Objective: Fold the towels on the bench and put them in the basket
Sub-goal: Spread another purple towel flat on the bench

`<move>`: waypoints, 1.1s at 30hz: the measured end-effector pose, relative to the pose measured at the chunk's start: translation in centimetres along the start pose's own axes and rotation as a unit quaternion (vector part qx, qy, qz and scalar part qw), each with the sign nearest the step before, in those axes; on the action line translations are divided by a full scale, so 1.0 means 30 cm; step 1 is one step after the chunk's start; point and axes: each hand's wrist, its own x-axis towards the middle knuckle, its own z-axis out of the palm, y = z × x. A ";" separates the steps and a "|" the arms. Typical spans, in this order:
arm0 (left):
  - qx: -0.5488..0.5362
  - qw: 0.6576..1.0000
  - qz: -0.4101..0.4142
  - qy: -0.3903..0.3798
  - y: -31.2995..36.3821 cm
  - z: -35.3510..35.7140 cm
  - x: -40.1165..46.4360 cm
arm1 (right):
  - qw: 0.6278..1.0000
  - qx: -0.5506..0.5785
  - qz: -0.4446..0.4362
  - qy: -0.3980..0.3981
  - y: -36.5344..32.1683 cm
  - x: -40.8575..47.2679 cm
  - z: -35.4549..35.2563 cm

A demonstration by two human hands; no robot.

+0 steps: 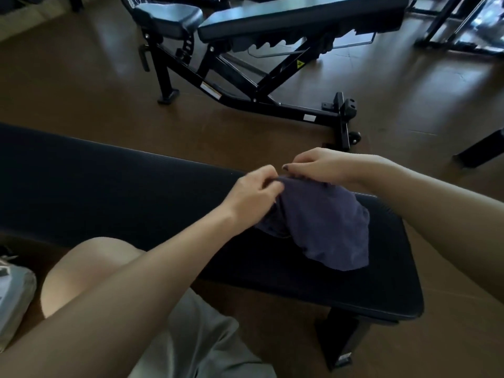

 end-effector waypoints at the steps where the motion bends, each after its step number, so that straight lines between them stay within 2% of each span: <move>1: -0.014 1.000 -0.006 0.027 0.000 -0.028 0.008 | 1.000 0.020 -0.005 0.004 -0.007 -0.009 0.005; 5: -0.045 0.994 -0.027 0.100 -0.006 -0.132 0.023 | 0.996 0.063 -0.057 0.004 -0.047 -0.007 0.047; 8: -0.007 0.992 -0.020 0.124 -0.029 -0.197 0.015 | 0.988 0.127 -0.067 -0.049 -0.075 0.006 0.087; 14: 0.102 0.991 0.025 0.088 -0.072 -0.295 -0.026 | 0.977 0.153 -0.118 -0.094 -0.149 0.069 0.143; 17: 0.140 0.982 0.056 0.109 -0.064 -0.341 -0.039 | 0.977 0.153 -0.137 -0.054 -0.194 0.079 0.151; 20: 0.177 0.983 0.057 0.008 -0.055 -0.400 -0.053 | 0.979 0.114 -0.169 0.005 -0.227 0.087 0.143; 21: 0.219 0.974 0.051 -0.037 -0.052 -0.416 -0.059 | 0.979 0.102 -0.177 0.018 -0.235 0.089 0.141; 23: 0.348 0.932 0.054 -0.088 -0.055 -0.432 -0.072 | 0.979 0.089 -0.183 0.019 -0.247 0.093 0.137; 25: 0.420 0.901 0.072 -0.077 -0.069 -0.434 -0.078 | 0.979 0.117 -0.165 -0.034 -0.252 0.091 0.130; 28: 0.427 0.895 0.124 -0.034 -0.092 -0.437 -0.094 | 0.958 0.217 -0.100 -0.158 -0.251 0.094 0.122; 29: 0.437 0.886 0.151 -0.025 -0.100 -0.437 -0.100 | 0.954 0.233 -0.077 -0.173 -0.252 0.100 0.121; 31: 0.454 0.869 0.196 -0.011 -0.104 -0.436 -0.109 | 0.960 0.229 -0.053 -0.153 -0.258 0.113 0.123; 33: 0.453 0.865 0.216 0.010 -0.094 -0.429 -0.115 | 0.965 0.213 -0.066 -0.140 -0.275 0.114 0.135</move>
